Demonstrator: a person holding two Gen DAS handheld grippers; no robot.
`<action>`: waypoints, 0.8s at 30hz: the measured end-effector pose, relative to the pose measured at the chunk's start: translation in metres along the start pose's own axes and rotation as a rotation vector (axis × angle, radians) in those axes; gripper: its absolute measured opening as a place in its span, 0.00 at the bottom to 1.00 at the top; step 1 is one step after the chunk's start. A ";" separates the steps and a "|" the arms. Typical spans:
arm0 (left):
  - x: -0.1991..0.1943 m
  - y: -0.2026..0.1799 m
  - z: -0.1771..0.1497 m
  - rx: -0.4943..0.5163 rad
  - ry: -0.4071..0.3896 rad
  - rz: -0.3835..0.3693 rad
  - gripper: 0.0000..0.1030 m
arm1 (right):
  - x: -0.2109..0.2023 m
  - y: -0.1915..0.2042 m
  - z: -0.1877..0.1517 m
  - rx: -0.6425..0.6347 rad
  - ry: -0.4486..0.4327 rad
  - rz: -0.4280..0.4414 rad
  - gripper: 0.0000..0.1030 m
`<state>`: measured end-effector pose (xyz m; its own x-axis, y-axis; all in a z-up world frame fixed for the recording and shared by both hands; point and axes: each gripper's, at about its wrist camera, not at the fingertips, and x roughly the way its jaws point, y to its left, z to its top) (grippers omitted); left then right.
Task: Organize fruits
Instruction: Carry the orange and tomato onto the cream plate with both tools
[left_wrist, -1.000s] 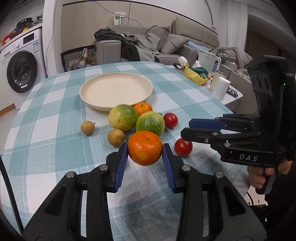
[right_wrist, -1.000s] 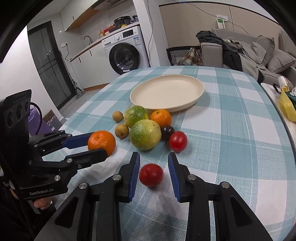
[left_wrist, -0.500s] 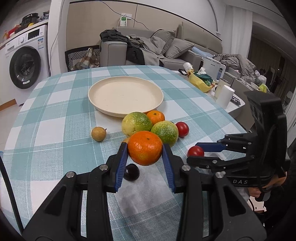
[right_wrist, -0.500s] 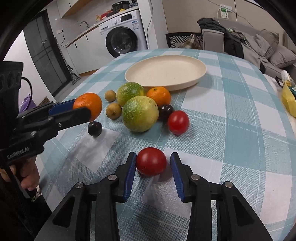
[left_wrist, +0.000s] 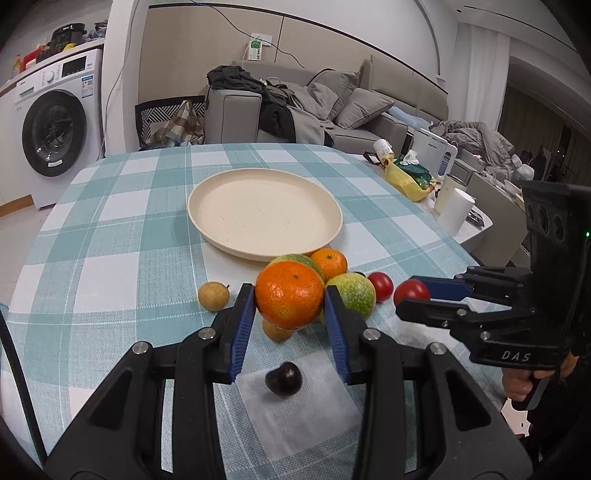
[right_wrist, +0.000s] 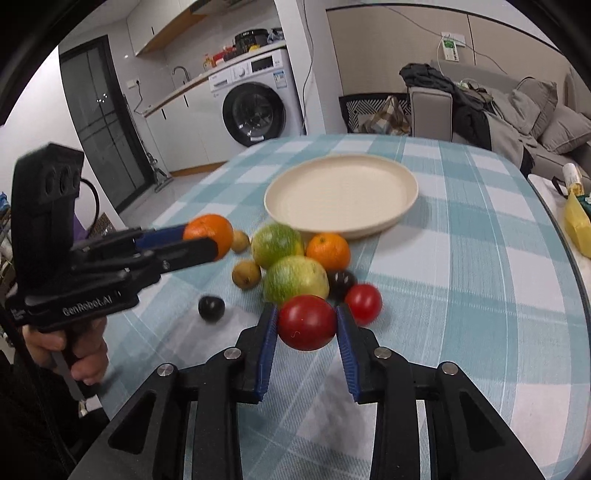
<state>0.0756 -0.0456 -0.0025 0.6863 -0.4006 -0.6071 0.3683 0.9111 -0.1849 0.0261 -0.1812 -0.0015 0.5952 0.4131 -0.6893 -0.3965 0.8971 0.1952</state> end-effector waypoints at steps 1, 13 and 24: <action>0.001 0.001 0.002 0.000 -0.003 0.003 0.33 | 0.000 0.000 0.004 0.004 -0.012 0.005 0.32; 0.016 0.028 0.032 -0.053 -0.046 0.042 0.34 | 0.019 -0.008 0.049 0.059 -0.070 0.024 0.32; 0.047 0.037 0.058 -0.055 -0.052 0.117 0.34 | 0.035 -0.020 0.083 0.088 -0.085 0.032 0.32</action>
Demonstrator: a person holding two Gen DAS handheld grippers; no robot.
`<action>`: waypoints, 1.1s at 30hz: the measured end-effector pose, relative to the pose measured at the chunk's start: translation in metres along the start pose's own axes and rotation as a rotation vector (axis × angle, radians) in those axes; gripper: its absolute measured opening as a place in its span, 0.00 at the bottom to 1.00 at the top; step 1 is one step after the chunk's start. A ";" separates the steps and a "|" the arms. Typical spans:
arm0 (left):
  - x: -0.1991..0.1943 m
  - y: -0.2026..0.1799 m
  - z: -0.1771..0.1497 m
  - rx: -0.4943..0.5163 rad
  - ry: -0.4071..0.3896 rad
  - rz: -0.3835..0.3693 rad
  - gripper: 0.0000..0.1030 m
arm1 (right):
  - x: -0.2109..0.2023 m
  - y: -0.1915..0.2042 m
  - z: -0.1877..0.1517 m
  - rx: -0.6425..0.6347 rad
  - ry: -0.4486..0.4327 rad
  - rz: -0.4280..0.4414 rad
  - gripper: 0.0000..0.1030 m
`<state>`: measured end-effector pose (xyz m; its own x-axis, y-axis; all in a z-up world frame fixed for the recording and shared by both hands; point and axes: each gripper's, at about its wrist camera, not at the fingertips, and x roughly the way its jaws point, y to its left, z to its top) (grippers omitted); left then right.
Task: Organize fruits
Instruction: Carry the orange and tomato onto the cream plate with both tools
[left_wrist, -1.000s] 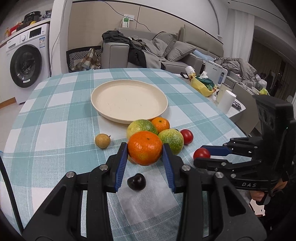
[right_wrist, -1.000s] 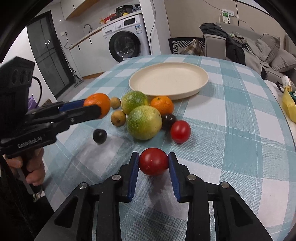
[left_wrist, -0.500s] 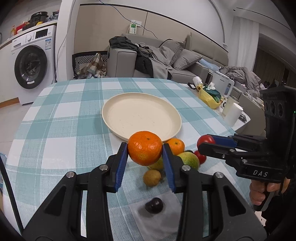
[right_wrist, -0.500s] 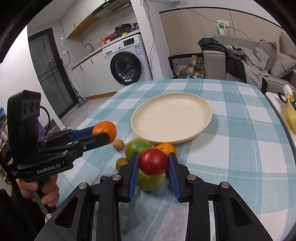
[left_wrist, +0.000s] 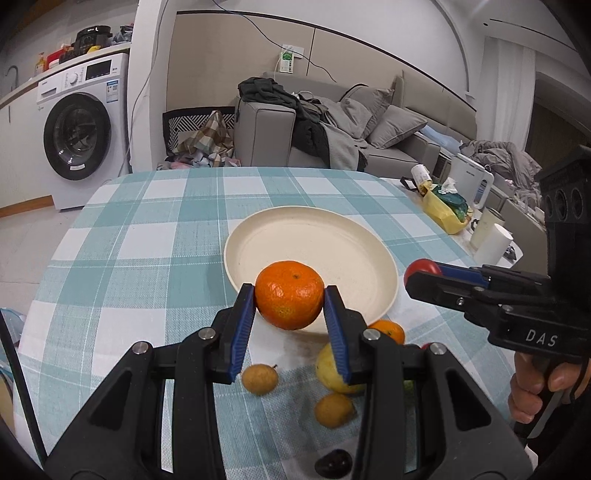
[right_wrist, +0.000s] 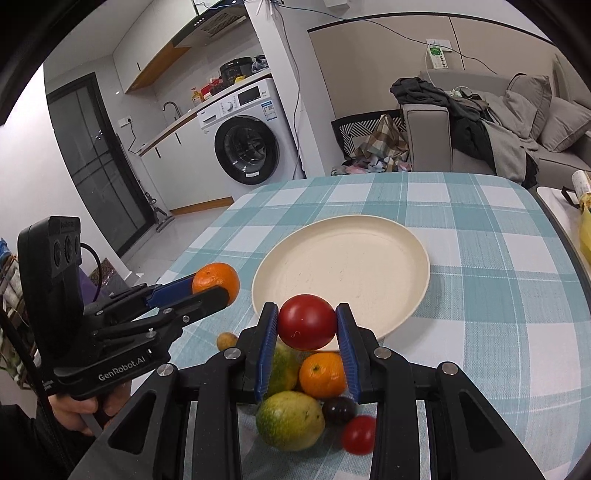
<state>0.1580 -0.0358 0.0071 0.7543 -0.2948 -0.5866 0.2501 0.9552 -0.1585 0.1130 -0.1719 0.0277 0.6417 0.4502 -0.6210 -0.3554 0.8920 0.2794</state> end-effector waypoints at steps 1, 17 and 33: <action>0.004 0.000 0.002 -0.001 0.001 0.007 0.34 | 0.002 -0.001 0.002 0.004 0.002 0.001 0.32; 0.043 0.012 0.013 -0.036 0.017 0.127 0.34 | 0.033 -0.024 0.008 0.032 0.060 -0.031 0.32; 0.063 0.002 0.009 -0.004 0.049 0.153 0.34 | 0.046 -0.027 0.007 0.017 0.083 -0.067 0.32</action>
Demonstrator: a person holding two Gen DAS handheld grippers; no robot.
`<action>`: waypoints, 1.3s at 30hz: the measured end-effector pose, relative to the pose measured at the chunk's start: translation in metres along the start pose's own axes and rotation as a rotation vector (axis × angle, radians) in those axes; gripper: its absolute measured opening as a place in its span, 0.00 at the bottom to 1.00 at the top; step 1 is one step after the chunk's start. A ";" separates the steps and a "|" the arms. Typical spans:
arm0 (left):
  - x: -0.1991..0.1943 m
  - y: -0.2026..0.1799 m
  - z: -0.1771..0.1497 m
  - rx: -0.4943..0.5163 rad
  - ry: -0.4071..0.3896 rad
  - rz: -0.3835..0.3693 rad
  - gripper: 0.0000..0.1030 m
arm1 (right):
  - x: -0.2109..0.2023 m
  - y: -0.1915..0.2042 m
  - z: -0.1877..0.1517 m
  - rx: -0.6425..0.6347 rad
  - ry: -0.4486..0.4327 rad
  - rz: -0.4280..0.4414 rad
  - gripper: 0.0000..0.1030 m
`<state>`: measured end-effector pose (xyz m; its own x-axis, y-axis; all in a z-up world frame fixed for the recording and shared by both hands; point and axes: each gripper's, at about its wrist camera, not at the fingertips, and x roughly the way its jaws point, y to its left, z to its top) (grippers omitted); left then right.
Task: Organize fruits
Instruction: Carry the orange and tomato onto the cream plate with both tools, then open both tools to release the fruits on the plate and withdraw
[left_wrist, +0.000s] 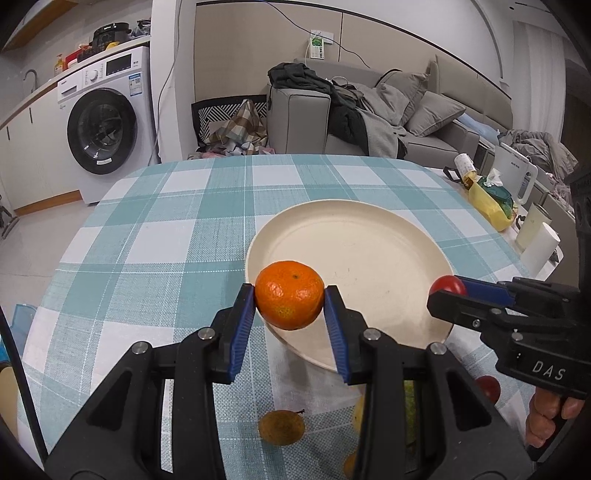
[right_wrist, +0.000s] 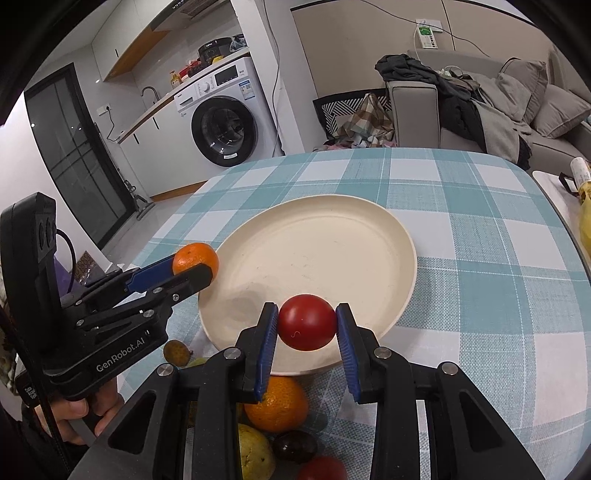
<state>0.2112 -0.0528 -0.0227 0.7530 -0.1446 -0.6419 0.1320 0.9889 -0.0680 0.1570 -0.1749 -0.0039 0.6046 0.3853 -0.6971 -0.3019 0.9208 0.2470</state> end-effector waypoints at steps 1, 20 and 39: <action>0.001 0.000 0.000 0.000 0.001 -0.006 0.34 | 0.001 0.000 0.000 -0.002 0.002 -0.001 0.32; -0.071 0.003 -0.022 0.028 -0.105 0.040 0.98 | -0.044 0.002 -0.022 -0.015 -0.073 -0.072 1.00; -0.111 0.008 -0.061 0.022 -0.102 0.053 0.99 | -0.068 0.006 -0.051 -0.035 -0.061 -0.103 1.00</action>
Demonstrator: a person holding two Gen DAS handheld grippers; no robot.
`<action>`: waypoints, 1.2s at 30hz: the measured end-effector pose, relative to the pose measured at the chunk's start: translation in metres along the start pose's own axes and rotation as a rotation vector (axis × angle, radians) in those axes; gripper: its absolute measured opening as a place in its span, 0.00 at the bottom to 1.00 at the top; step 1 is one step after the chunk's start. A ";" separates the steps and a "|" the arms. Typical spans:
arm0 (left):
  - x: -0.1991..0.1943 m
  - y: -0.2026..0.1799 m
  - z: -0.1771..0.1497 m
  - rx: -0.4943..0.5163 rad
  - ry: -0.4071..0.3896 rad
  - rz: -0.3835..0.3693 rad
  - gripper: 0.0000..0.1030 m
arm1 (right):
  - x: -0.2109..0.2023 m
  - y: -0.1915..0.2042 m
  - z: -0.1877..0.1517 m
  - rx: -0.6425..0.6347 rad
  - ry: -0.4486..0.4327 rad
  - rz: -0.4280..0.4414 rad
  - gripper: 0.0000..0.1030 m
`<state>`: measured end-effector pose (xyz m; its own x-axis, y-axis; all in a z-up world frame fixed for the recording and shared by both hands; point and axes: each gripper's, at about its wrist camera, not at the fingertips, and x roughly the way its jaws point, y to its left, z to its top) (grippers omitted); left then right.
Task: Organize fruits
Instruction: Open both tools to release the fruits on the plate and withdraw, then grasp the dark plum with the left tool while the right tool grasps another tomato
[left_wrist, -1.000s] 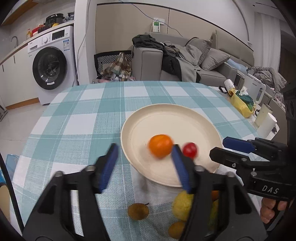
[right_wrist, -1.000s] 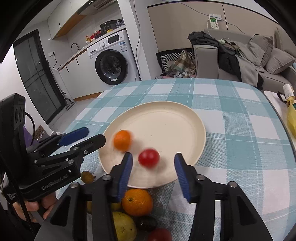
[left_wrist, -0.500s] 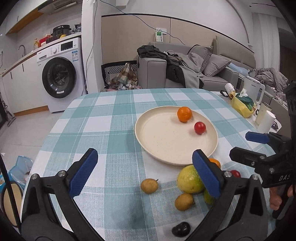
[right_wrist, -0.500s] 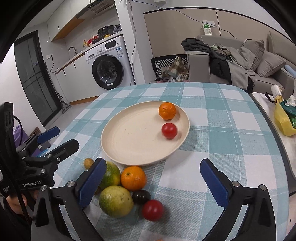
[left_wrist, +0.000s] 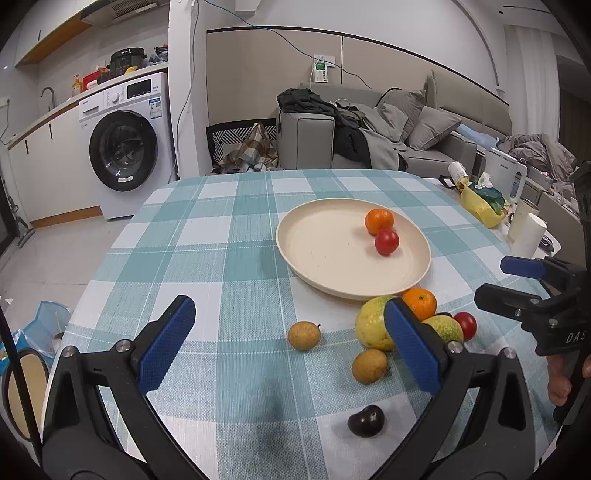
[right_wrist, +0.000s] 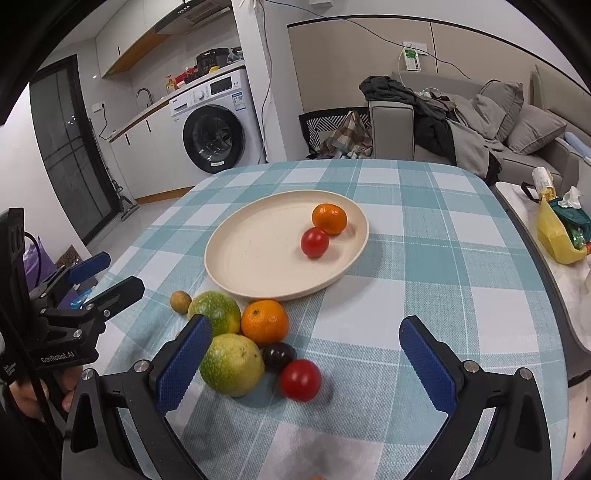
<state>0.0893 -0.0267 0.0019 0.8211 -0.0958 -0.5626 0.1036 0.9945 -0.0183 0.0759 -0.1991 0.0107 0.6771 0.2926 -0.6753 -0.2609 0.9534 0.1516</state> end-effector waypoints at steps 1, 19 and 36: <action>0.000 0.000 -0.002 0.000 0.002 -0.001 0.99 | 0.000 0.000 -0.002 0.001 0.004 0.003 1.00; -0.002 -0.002 -0.022 0.003 0.054 -0.023 0.99 | 0.002 0.005 -0.013 -0.065 0.086 0.006 1.00; 0.002 -0.010 -0.038 0.032 0.113 -0.058 0.99 | 0.010 -0.011 -0.020 -0.046 0.137 0.013 1.00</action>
<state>0.0685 -0.0355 -0.0308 0.7451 -0.1463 -0.6508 0.1688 0.9852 -0.0283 0.0717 -0.2083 -0.0124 0.5742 0.2895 -0.7658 -0.3029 0.9441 0.1298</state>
